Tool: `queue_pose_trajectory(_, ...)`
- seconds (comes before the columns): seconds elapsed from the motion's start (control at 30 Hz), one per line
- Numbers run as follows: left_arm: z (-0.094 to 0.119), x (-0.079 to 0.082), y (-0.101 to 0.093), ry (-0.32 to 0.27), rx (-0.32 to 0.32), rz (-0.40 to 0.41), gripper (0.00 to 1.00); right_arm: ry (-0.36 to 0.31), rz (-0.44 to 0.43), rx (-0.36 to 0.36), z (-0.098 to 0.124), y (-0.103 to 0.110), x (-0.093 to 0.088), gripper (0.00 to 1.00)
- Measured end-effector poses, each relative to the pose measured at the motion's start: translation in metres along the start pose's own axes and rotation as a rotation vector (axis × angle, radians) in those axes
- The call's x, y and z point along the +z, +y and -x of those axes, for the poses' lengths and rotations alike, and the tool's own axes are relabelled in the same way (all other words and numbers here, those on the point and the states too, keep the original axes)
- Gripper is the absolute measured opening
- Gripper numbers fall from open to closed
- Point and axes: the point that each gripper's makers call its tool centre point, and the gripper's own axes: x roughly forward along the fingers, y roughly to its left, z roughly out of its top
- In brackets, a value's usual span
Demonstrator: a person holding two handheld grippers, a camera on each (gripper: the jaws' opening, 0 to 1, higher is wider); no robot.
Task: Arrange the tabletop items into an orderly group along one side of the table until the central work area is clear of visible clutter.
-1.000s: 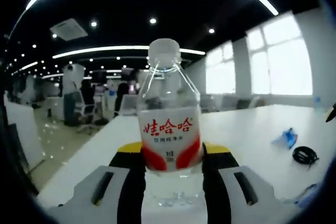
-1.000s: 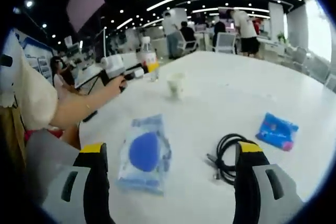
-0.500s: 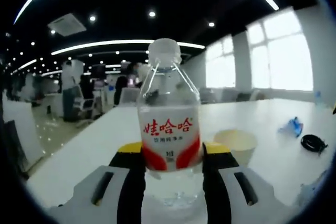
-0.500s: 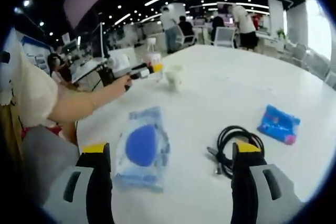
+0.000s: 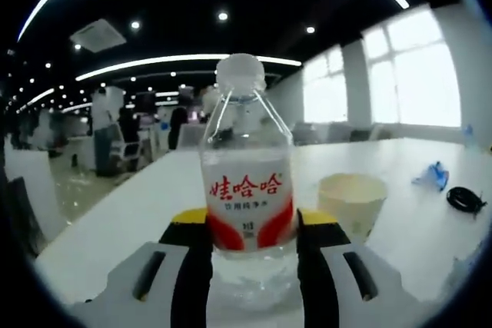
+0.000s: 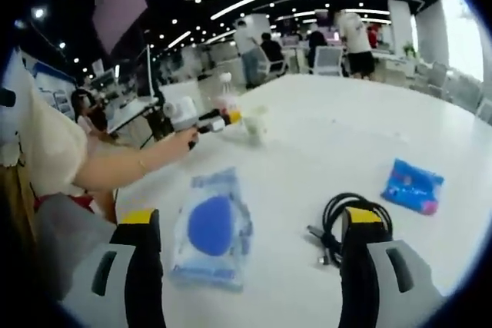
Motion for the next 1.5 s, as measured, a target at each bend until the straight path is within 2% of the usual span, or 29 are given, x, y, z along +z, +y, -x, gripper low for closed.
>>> queue_pose_trajectory(0.2,0.003,-0.002,0.000,0.004,0.021,-0.016,0.39,0.026,-0.029,-0.004,0.000,-0.004,-0.007,0.93)
queue_pose_trajectory(0.3,0.004,-0.001,-0.003,0.013,0.033,-0.039,0.40,0.017,-0.046,-0.009,-0.001,-0.006,-0.006,0.91)
queue_pose_trajectory(0.6,0.005,0.000,-0.005,0.029,0.070,-0.031,0.40,0.025,-0.046,0.003,-0.002,-0.004,-0.008,0.91)
queue_pose_trajectory(0.77,0.005,-0.001,-0.003,0.027,0.080,0.003,0.40,0.032,-0.045,0.008,-0.003,-0.003,-0.008,0.92)
queue_pose_trajectory(0.8,0.005,-0.004,-0.002,0.043,0.088,0.021,0.40,0.034,-0.043,0.009,-0.003,-0.002,-0.009,0.92)
queue_pose_trajectory(0.83,0.006,-0.008,-0.002,0.064,0.090,0.019,0.42,0.037,-0.040,0.010,-0.003,-0.002,-0.009,0.92)
queue_pose_trajectory(0.93,0.007,-0.005,-0.008,0.057,0.065,0.024,0.53,0.045,-0.038,0.012,-0.004,-0.001,-0.011,0.93)
queue_pose_trajectory(0.97,0.008,-0.004,-0.010,0.067,0.054,-0.011,0.55,0.044,-0.038,0.010,-0.004,-0.001,-0.011,0.93)
queue_pose_trajectory(1.1,0.010,0.002,-0.008,0.066,0.048,0.010,0.61,0.031,-0.051,0.001,-0.003,-0.003,-0.008,0.95)
queue_pose_trajectory(1.13,0.010,0.002,-0.007,0.074,0.046,-0.002,0.61,0.025,-0.055,-0.002,-0.003,-0.003,-0.006,0.96)
queue_pose_trajectory(1.17,0.013,-0.002,-0.005,0.113,0.044,-0.021,0.62,0.018,-0.064,-0.006,-0.002,-0.002,-0.004,0.96)
queue_pose_trajectory(1.23,0.015,-0.003,-0.002,0.125,0.038,-0.018,0.62,0.002,-0.067,-0.012,-0.001,-0.001,0.000,0.99)
queue_pose_trajectory(1.37,0.028,-0.009,0.009,0.179,0.067,-0.002,0.61,-0.012,-0.081,0.010,0.000,0.006,0.005,0.99)
queue_pose_trajectory(1.5,0.043,-0.007,0.009,0.207,0.059,-0.012,0.65,-0.007,-0.087,0.006,0.001,0.008,0.005,0.99)
